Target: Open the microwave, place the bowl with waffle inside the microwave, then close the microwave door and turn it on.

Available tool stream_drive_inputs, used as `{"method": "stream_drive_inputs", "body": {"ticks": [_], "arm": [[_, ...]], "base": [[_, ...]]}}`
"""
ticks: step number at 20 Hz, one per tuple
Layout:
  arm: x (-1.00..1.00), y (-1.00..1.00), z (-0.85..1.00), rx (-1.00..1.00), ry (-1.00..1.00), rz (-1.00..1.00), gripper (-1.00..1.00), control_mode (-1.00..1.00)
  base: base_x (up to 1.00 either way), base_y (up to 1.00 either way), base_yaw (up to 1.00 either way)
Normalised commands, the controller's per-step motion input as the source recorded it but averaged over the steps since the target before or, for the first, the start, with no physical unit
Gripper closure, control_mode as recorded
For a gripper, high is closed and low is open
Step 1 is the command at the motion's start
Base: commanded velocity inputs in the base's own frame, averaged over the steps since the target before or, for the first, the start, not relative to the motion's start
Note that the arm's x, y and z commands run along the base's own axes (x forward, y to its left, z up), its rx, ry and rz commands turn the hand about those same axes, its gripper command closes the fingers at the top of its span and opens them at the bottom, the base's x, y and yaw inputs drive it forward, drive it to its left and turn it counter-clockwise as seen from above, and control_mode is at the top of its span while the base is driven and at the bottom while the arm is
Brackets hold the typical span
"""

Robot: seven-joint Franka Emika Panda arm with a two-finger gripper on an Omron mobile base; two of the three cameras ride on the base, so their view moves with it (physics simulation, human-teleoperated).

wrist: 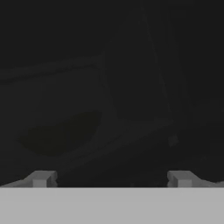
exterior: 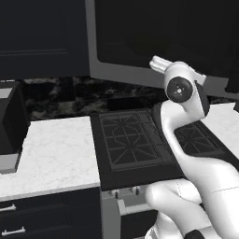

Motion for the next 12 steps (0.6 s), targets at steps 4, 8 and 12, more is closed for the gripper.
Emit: {"method": "stream_drive_inputs", "body": {"ticks": [4, 8, 12], "arm": [[0.77, -0.33, 0.0, 0.0, 0.18, 0.22, -1.0, -1.0], [0.78, -0.28, 0.06, 0.0, 0.21, 0.23, -1.0, -1.0], [0.64, -0.26, 0.01, 0.0, 0.11, 0.23, -1.0, -1.0]], "base": [[0.0, 0.0, 0.0], [0.0, 0.0, 0.0], [0.0, 0.0, 0.0]]}}
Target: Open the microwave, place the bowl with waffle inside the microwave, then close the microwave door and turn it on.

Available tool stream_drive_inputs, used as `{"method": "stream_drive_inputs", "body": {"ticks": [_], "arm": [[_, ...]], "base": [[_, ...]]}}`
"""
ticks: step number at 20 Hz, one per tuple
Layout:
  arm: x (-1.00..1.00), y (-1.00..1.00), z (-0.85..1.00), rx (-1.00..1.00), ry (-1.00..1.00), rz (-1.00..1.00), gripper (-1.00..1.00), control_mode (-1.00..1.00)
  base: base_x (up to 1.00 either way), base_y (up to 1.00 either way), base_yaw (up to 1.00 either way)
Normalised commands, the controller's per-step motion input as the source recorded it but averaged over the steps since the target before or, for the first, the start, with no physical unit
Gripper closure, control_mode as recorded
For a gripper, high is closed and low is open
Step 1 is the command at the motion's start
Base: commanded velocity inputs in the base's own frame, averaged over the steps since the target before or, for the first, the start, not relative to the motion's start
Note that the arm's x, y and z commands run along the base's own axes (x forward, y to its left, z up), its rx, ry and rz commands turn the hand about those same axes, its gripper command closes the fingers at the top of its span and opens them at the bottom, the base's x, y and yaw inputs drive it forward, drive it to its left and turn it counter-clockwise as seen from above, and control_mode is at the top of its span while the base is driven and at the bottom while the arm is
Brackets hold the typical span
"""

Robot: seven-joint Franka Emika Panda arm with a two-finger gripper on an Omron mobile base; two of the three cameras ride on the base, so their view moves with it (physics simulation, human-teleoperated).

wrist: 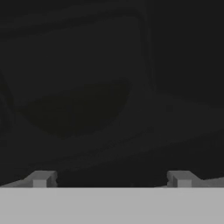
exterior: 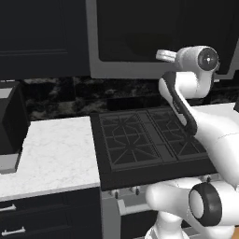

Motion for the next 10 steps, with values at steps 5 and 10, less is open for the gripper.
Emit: {"method": "stream_drive_inputs", "body": {"ticks": [5, 10], "arm": [[0.48, -0.21, 0.0, 0.0, 0.0, 0.24, -1.0, -1.0], [0.27, -0.05, 0.0, 0.0, -0.1, 0.23, -1.0, -1.0]], "base": [[0.0, 0.0, 0.0], [0.0, 0.0, 0.0]]}}
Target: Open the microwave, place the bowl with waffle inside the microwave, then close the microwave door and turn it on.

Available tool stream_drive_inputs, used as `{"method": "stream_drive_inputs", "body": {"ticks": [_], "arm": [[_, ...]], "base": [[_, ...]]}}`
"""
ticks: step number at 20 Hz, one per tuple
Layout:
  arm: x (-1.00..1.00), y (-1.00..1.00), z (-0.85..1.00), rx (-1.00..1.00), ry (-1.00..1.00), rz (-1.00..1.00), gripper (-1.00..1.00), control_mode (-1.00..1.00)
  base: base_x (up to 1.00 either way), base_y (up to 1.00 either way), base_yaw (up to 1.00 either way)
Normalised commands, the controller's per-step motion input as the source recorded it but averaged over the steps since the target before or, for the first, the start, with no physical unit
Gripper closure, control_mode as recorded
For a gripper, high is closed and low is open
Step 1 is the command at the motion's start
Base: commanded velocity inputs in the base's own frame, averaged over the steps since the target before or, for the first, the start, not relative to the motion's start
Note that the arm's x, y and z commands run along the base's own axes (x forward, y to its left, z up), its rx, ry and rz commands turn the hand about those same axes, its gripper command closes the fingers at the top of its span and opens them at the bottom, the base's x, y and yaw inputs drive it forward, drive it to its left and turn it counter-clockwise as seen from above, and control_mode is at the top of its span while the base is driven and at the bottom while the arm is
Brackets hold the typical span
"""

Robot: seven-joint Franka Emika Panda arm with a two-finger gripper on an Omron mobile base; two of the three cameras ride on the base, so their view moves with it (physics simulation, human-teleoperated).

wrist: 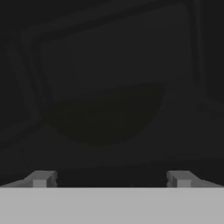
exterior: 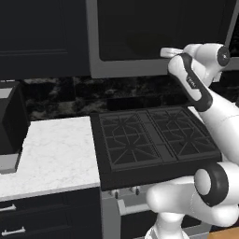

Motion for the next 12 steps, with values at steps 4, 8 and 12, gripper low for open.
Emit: {"method": "stream_drive_inputs", "body": {"ticks": [4, 8, 12], "arm": [[0.5, 0.0, 0.0, 0.0, -0.05, 0.17, -1.0, -1.0], [0.56, 0.0, 0.0, 0.0, 0.0, 0.12, -1.0, -1.0], [0.15, 0.0, 0.0, 0.0, 0.0, 0.07, -1.0, -1.0]], "base": [[0.0, 0.0, 0.0], [0.0, 0.0, 0.0], [0.0, 0.0, 0.0]]}}
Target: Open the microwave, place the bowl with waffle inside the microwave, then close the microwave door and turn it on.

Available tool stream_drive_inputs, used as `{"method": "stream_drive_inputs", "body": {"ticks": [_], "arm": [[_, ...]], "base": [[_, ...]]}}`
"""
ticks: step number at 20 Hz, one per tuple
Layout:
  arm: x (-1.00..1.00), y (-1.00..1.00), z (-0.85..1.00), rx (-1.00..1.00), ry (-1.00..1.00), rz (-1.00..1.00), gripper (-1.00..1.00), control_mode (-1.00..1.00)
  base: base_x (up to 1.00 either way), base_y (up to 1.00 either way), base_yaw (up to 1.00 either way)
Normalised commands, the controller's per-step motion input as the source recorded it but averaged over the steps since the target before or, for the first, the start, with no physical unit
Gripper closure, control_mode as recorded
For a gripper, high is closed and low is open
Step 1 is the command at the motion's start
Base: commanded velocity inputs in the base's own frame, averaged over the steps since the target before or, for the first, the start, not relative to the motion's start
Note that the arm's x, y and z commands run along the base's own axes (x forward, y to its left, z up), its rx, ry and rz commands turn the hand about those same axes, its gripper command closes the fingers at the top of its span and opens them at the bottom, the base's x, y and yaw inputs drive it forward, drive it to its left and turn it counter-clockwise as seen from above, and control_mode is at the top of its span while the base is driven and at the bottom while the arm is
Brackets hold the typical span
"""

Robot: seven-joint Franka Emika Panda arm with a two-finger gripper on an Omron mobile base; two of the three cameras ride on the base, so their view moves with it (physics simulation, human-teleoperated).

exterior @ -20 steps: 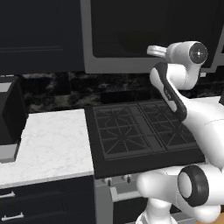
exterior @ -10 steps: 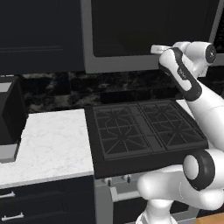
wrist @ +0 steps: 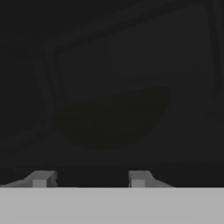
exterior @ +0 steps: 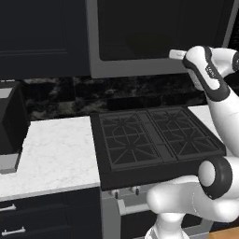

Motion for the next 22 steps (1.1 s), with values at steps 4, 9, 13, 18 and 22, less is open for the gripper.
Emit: {"method": "stream_drive_inputs", "body": {"ticks": [4, 9, 13, 18, 22], "arm": [[-0.41, 0.0, 0.04, 0.0, -0.02, 0.0, -1.0, -1.0], [-0.63, -0.07, 0.23, 0.0, 0.0, 0.0, -1.0, -1.0], [-0.62, -0.47, 0.1, 0.0, 0.0, 0.0, -1.0, -1.0], [-0.45, -0.87, -0.05, -0.01, 0.01, -0.04, -1.0, -1.0], [-0.06, -1.0, -0.22, -0.09, 0.05, -0.24, -1.0, -1.0]], "base": [[0.0, 0.0, 0.0], [0.0, 0.0, 0.0], [0.0, 0.0, 0.0], [0.0, 0.0, 0.0], [0.0, 0.0, 0.0]]}}
